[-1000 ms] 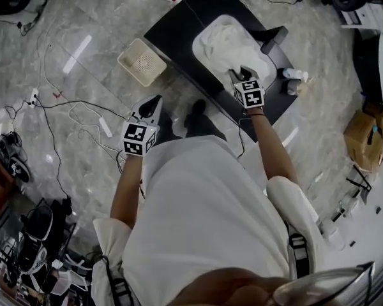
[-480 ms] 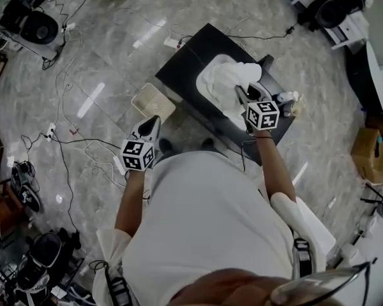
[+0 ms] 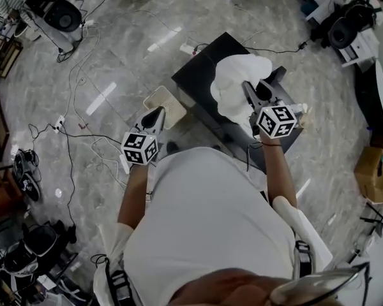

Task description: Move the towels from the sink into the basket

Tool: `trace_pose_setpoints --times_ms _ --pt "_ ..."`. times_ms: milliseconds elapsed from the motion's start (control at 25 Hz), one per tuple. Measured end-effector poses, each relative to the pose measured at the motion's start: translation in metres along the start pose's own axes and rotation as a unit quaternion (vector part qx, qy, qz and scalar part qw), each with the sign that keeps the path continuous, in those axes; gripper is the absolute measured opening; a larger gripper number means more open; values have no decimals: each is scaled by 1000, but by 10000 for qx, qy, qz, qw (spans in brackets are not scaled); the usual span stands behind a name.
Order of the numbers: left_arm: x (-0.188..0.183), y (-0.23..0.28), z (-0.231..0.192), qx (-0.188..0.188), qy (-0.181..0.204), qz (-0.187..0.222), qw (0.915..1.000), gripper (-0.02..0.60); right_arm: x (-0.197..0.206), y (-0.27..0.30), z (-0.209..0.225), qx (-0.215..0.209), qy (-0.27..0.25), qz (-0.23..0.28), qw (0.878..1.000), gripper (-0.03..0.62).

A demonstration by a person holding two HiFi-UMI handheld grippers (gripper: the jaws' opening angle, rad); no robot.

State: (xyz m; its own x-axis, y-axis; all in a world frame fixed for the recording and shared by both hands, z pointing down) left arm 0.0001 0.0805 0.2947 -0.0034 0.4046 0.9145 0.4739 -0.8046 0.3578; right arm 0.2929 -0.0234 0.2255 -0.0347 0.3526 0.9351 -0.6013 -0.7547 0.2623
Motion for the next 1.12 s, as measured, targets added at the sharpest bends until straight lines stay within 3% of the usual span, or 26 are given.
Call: trace_pose_setpoints --times_ms 400,880,1120 --pt "-8 -29 -32 -392 -59 206 9990 11 -52 30 -78 -966 -193 459 9941 117" --pt "13 -65 -74 -705 -349 152 9968 11 -38 86 -152 -1532 -337 47 9876 117" --pt "37 -75 -104 -734 -548 -20 9958 11 -10 136 -190 -1822 -217 -285 9826 117"
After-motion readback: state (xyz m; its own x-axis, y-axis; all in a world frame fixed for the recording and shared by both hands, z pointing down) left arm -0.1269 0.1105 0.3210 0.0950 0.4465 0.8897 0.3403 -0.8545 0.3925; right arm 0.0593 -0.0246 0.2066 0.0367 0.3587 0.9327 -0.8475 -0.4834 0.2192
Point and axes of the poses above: the fingertips, and each gripper's own axes: y forward along the fingers, z to its right, x out of its underside, the point moved 3 cm from there along -y, backward along the fingers, and after that the axes turned 4 degrees about y, right-handed, at the moved point
